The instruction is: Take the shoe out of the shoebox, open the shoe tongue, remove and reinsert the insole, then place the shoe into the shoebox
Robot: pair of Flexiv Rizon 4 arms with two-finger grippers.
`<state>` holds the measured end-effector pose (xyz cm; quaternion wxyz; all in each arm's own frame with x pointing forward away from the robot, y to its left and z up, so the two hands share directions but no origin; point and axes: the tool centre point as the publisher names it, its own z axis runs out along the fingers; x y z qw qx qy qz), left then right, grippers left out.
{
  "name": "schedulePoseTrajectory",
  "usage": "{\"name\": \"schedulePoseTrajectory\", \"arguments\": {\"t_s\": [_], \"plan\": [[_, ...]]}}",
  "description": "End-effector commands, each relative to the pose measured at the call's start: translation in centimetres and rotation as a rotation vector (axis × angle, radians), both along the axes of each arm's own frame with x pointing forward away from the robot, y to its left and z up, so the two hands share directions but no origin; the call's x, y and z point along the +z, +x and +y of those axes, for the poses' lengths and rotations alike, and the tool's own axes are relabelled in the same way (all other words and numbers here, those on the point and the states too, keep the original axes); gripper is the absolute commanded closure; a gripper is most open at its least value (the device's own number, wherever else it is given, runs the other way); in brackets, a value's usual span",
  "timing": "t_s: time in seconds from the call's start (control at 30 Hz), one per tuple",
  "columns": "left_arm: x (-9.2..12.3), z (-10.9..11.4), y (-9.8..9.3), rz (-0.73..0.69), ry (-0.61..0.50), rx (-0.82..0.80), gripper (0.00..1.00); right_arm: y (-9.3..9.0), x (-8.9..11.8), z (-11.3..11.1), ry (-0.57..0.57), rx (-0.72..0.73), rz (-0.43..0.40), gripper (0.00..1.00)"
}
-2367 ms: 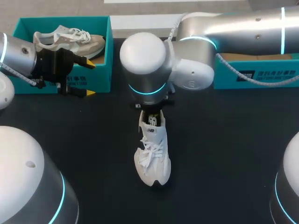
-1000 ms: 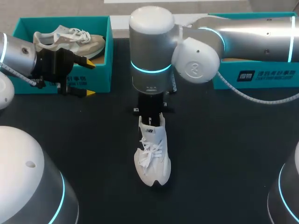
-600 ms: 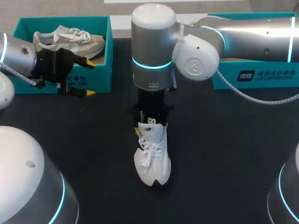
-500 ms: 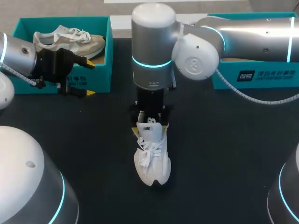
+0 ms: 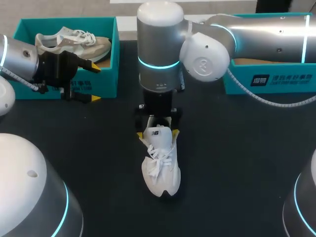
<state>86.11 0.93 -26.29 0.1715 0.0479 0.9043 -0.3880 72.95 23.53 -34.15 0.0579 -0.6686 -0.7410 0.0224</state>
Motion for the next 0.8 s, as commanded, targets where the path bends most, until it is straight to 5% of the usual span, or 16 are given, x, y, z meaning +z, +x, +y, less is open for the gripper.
{"name": "schedulePoseTrajectory", "arguments": {"t_s": [0.03,0.8], "plan": [[0.0,0.0,-0.1,-0.001,0.002,0.001,0.0,-0.2,1.0,-0.2,-0.018,-0.004,-0.021,0.0],[0.0,0.0,-0.1,-0.001,0.002,0.001,0.0,-1.4,7.5,-1.2,-0.081,-0.056,-0.167,0.0]]}}
